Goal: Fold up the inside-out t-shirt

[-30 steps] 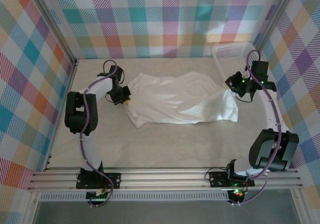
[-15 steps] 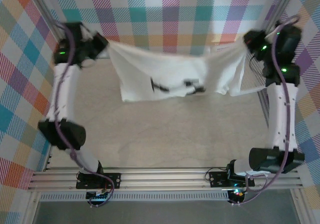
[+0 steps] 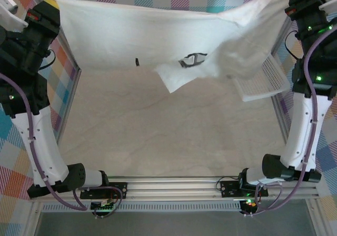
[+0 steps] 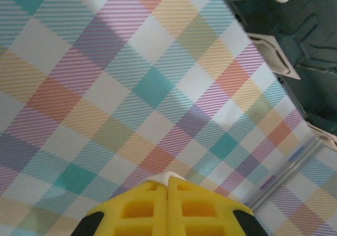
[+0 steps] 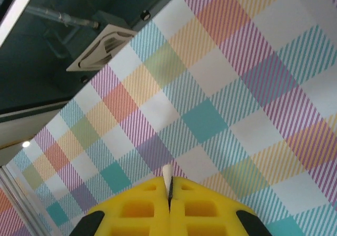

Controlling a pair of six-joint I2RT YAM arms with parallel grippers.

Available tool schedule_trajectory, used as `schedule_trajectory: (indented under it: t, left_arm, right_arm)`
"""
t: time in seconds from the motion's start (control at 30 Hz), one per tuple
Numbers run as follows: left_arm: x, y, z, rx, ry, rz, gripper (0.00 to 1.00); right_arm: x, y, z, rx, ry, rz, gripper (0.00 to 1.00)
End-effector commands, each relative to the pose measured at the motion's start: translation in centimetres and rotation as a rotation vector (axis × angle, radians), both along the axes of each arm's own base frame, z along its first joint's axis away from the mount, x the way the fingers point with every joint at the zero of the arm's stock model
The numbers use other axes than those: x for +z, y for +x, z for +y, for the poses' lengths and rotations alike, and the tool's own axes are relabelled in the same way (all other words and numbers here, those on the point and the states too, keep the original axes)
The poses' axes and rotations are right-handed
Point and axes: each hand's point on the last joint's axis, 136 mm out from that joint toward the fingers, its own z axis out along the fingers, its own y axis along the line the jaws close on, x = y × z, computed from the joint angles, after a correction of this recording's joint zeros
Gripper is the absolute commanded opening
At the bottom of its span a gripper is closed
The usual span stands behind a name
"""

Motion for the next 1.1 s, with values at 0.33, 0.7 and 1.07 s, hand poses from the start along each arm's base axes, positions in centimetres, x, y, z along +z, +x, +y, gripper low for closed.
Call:
schedule_trajectory:
  t: [0.33, 0.7, 1.07]
  left_arm:
    - [4.4, -8.8, 1.9, 0.220, 0.044, -0.115, 0.00]
    - [-4.8, 8.7, 3.2, 0.085, 0.014, 0.121, 0.00]
    - [1.9, 8.2, 2.3, 0.047, 0.067, -0.052, 0.00]
  right_arm:
    - [7.4, -11.9, 2.3, -0.010, -0.125, -0.296, 0.00]
    - [3.4, 3.5, 3.3, 0.172, -0.135, -0.197, 0.00]
    - [7.6, 2.8, 5.5, 0.193, -0.142, -0.393, 0.00]
